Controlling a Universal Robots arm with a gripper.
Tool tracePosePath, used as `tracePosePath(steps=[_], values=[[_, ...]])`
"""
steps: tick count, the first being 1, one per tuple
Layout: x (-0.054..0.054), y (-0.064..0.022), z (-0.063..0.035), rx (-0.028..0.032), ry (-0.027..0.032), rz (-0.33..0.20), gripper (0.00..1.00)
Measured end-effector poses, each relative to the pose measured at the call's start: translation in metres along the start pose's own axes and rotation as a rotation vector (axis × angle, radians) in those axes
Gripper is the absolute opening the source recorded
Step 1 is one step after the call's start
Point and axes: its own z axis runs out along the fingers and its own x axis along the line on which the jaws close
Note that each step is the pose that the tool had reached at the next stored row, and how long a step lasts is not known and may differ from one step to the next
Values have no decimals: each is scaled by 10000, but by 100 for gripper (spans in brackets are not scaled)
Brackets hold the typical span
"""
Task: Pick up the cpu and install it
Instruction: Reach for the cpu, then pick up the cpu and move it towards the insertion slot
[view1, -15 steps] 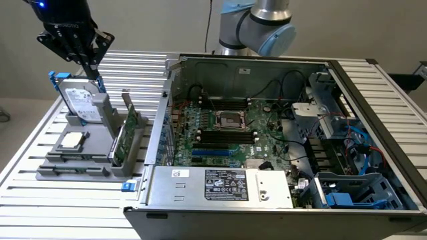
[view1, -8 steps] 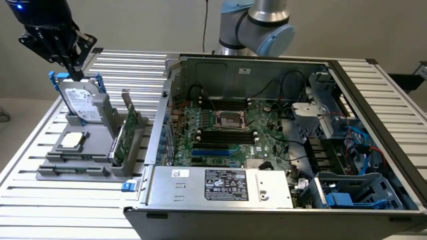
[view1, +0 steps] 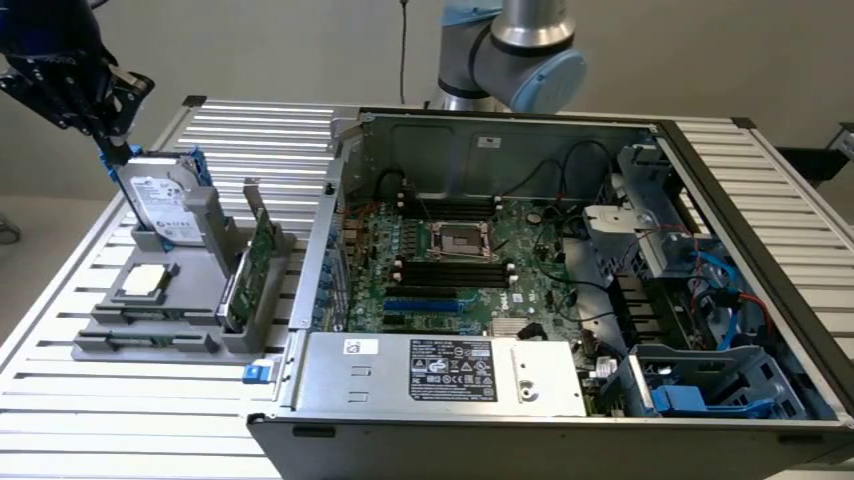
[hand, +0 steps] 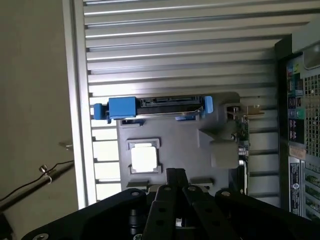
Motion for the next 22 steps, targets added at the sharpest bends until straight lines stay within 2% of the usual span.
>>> tracePosePath(steps=[2, 4, 19, 21, 22], values=[[90, -7, 11, 2, 37, 3, 11], [142, -11, 17, 7, 107, 5, 11], [143, -11, 16, 8, 108, 5, 11], [143, -11, 16, 8, 108, 5, 12], [144, -11, 16, 8, 109, 5, 17]])
